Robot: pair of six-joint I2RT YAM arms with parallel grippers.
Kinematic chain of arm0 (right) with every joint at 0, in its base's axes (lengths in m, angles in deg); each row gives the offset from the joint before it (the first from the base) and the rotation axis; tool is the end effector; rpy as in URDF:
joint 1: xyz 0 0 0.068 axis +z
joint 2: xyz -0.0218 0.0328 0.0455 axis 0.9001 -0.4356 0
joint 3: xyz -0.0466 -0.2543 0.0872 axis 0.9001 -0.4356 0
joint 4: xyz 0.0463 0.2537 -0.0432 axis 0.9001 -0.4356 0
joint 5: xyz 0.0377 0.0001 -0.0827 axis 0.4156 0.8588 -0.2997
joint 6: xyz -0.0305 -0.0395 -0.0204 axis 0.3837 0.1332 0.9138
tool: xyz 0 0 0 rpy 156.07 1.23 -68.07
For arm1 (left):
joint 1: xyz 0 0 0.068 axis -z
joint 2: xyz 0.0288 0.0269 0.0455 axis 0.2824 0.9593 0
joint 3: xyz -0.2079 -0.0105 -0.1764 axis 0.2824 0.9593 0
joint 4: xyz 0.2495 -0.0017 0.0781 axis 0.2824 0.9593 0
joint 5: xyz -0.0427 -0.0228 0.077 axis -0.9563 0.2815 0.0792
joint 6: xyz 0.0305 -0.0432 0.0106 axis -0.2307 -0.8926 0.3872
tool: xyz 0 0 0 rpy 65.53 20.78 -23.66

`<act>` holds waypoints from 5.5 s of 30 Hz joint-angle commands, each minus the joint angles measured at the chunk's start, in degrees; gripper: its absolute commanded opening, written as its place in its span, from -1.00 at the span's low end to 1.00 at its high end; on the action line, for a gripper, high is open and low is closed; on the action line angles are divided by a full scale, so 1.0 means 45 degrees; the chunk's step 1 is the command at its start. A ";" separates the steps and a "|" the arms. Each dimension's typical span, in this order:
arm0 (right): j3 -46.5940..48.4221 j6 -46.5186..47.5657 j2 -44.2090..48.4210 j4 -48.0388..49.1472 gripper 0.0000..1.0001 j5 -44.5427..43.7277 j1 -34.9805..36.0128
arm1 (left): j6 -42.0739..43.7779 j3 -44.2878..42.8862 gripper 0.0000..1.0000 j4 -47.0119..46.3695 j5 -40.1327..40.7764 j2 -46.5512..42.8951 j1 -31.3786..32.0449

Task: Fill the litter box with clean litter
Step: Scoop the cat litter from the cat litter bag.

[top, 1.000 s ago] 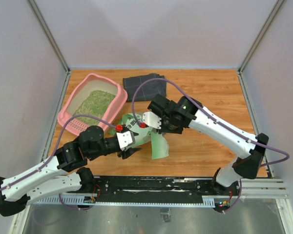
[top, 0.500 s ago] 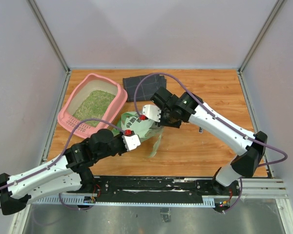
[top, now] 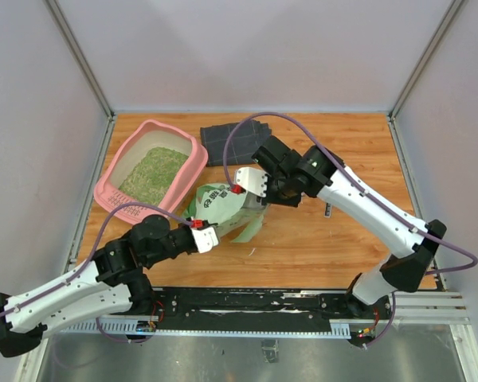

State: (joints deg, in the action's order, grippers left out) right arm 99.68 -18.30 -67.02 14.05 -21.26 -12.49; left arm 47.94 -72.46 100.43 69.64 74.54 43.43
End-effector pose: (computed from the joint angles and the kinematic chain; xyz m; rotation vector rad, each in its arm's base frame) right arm 0.1814 0.2251 0.3793 -1.7358 1.9694 0.0123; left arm 0.0742 -0.1245 0.2931 1.3086 1.3499 -0.3153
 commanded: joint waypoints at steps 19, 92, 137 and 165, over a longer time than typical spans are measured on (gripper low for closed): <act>0.6556 0.0876 -0.8320 -0.2187 -0.99 -0.2645 0.0609 | 0.0905 0.1562 -1.00 -0.1957 0.1043 -0.0080 0.0099; -0.8316 -0.0925 0.3377 1.1455 -0.99 0.6389 -0.2402 | 0.0427 0.0953 -1.00 -0.2215 0.4008 -0.0378 0.0068; -0.9491 -0.0206 0.7198 0.9603 -0.99 0.3524 -0.1788 | 0.0124 0.0293 -1.00 -0.2852 0.3550 -0.0938 0.0066; 0.3030 0.2163 -0.5960 0.0728 -0.99 -0.2388 0.0809 | 0.1735 0.1819 -1.00 -0.2337 0.0897 0.0075 0.0064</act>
State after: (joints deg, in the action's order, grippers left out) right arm 110.93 -10.08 -91.17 15.72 -31.24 -10.03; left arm 55.22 -65.79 89.37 74.12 73.84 43.69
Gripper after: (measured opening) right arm 0.237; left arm 0.008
